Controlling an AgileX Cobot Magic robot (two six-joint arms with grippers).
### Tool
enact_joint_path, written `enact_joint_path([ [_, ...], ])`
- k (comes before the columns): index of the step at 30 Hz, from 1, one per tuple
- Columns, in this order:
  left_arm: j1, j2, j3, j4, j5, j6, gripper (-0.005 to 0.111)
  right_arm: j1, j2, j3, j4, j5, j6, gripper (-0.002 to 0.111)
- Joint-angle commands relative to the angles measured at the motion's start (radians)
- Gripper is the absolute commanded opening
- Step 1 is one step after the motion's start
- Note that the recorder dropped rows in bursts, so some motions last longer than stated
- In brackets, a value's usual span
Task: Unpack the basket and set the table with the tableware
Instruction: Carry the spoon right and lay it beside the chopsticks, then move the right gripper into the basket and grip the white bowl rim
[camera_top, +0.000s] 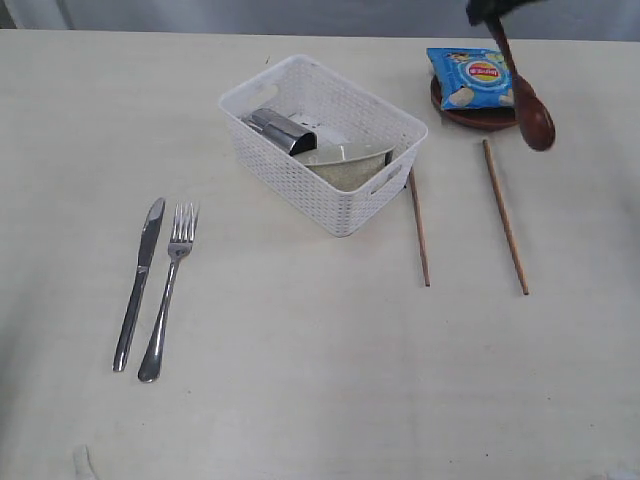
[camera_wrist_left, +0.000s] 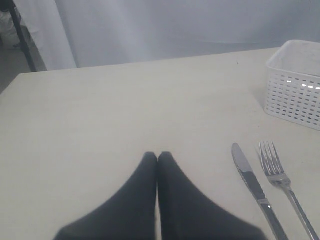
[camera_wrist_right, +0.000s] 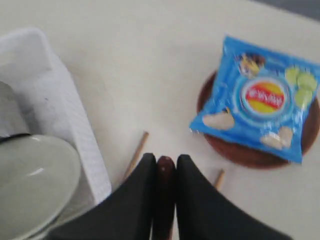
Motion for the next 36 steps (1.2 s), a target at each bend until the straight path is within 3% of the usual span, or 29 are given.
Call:
enact_joint_path([
  [1,-0.005,-0.002,0.002,-0.002,-0.001,-0.002,0.0,-0.108,0.036,0.122,0.1,-0.041,0.038,0.0],
  [7,-0.005,-0.002,0.002,-0.002,-0.001,-0.002,0.0,-0.191,0.109,0.234,0.105,-0.146,0.033,0.0],
  [19,-0.005,-0.002,0.002,0.002,-0.001,-0.002,0.0,-0.202,0.254,0.256,0.095,-0.211,-0.075,0.001],
  [24,-0.005,-0.002,0.002,0.002,-0.001,-0.002,0.0,-0.202,0.254,0.256,0.095,-0.215,-0.067,0.044],
  [32,-0.005,-0.002,0.002,0.002,-0.001,-0.002,0.0,-0.2,0.088,0.248,0.266,-0.18,-0.063,0.041],
  [36,-0.005,-0.002,0.002,0.002,-0.001,-0.002,0.0,-0.172,-0.016,0.155,0.43,0.076,-0.055,0.041],
])
